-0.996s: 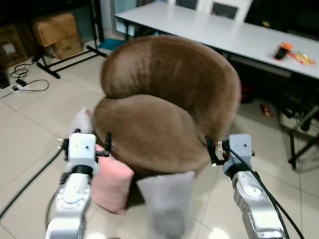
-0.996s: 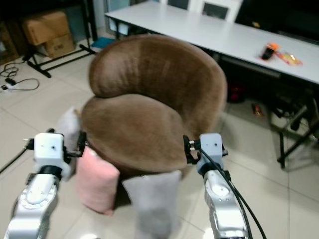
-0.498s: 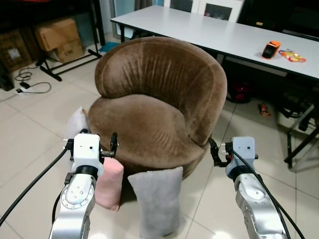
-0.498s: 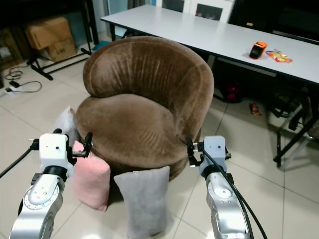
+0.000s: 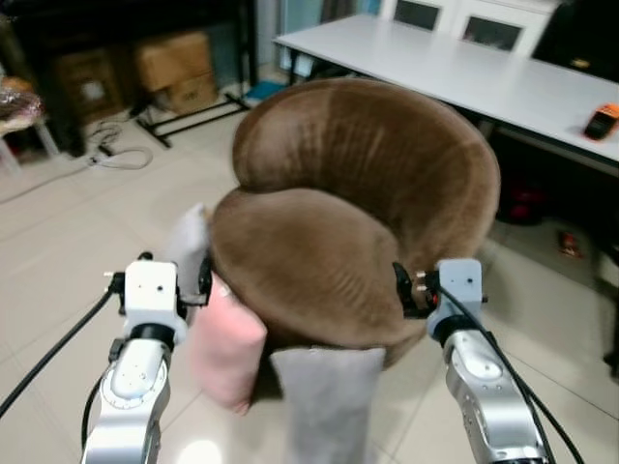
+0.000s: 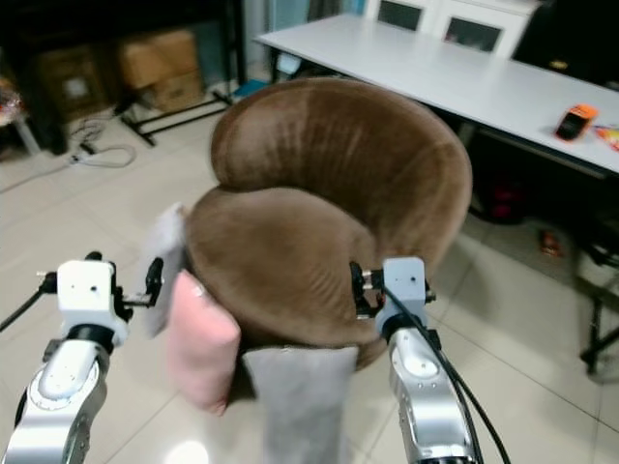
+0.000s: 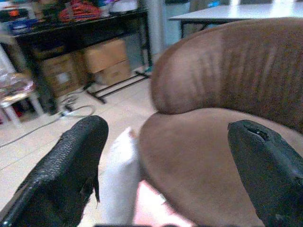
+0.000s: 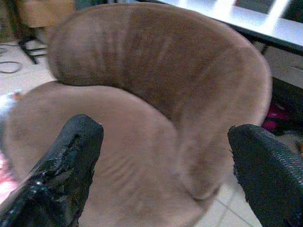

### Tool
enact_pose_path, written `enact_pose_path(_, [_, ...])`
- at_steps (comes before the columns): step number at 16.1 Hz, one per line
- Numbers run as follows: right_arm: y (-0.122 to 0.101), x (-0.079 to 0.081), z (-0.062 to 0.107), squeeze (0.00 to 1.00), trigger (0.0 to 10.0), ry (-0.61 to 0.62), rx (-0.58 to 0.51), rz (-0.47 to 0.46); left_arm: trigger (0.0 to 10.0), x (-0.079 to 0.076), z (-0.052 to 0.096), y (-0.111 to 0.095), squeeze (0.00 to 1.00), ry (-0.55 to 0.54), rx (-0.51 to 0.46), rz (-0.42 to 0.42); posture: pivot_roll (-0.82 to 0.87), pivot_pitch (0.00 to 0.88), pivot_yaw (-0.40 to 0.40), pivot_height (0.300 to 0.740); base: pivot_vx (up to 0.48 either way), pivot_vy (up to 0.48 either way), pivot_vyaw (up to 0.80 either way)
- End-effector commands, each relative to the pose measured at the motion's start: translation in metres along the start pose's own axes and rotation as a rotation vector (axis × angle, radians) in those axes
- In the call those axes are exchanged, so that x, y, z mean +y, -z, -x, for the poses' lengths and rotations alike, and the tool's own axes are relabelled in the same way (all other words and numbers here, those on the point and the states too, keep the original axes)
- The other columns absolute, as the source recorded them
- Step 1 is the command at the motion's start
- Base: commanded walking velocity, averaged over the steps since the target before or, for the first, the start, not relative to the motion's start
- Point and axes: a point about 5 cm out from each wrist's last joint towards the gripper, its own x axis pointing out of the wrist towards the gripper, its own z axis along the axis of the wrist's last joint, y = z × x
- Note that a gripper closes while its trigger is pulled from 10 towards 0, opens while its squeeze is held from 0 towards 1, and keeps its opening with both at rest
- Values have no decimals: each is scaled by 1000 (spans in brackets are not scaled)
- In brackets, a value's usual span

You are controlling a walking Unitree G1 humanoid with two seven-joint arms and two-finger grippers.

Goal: Move the pillow to the sofa from floor

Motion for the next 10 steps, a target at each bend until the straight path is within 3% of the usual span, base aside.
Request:
enact_pose_path(1, [4, -13, 3, 0, 10000, 41, 20, 17, 10000, -10, -2, -2, 0, 35, -7, 14, 19, 0, -49, 740, 352, 0, 0])
enact_pose_path(3, [7, -12, 3, 0, 10000, 33, 38, -10, 10000, -10, -2, -1, 0, 36, -3, 3, 20, 0, -49, 740, 326, 0, 0])
enact_pose_path(6, [10, -10, 5, 0, 10000, -1, 56, -63, 10000, -12, 0, -1, 0, 49, -9, -7, 20, 0, -51, 735, 0, 0, 0])
enact_pose_path(10, [14, -12, 8, 0, 10000, -12, 65, -65, 10000, -15, 6, 6, 0, 91, -16, -53, 20, 0, -51, 690, 0, 0, 0])
